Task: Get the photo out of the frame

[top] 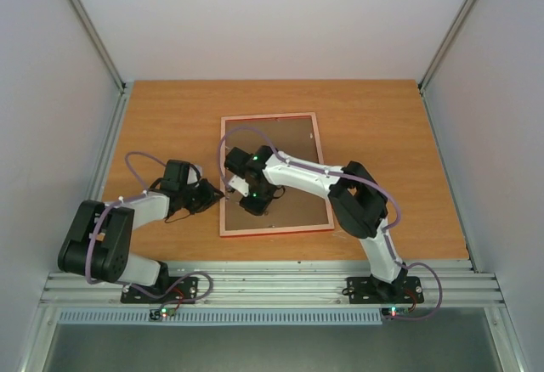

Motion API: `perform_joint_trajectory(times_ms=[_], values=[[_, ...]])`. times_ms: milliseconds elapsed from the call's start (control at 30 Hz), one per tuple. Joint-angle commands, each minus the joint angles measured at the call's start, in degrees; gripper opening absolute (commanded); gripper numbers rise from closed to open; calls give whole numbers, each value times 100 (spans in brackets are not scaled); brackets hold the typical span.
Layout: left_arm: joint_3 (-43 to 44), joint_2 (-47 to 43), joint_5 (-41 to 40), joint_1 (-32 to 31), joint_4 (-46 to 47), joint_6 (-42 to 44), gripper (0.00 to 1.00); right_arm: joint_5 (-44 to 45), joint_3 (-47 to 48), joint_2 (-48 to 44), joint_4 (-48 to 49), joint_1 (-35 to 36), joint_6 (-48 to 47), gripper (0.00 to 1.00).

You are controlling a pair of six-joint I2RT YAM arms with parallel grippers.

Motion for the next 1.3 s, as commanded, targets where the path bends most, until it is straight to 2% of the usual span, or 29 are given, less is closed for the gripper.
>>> perform_joint_trajectory(times_ms=[0, 600, 1000, 1267], values=[[-237, 192, -72, -31, -114, 41, 18, 58, 237, 213, -135, 63, -58, 1], [-308, 297, 43, -71, -47, 13, 18, 326, 558, 575, -188, 63, 302, 1], [-486, 308, 52, -148, 251, -83, 17, 276, 120, 248, 632, 63, 796, 1], [-493, 308, -1, -157, 213, -77, 17, 541, -157, 60, 823, 63, 1042, 1]])
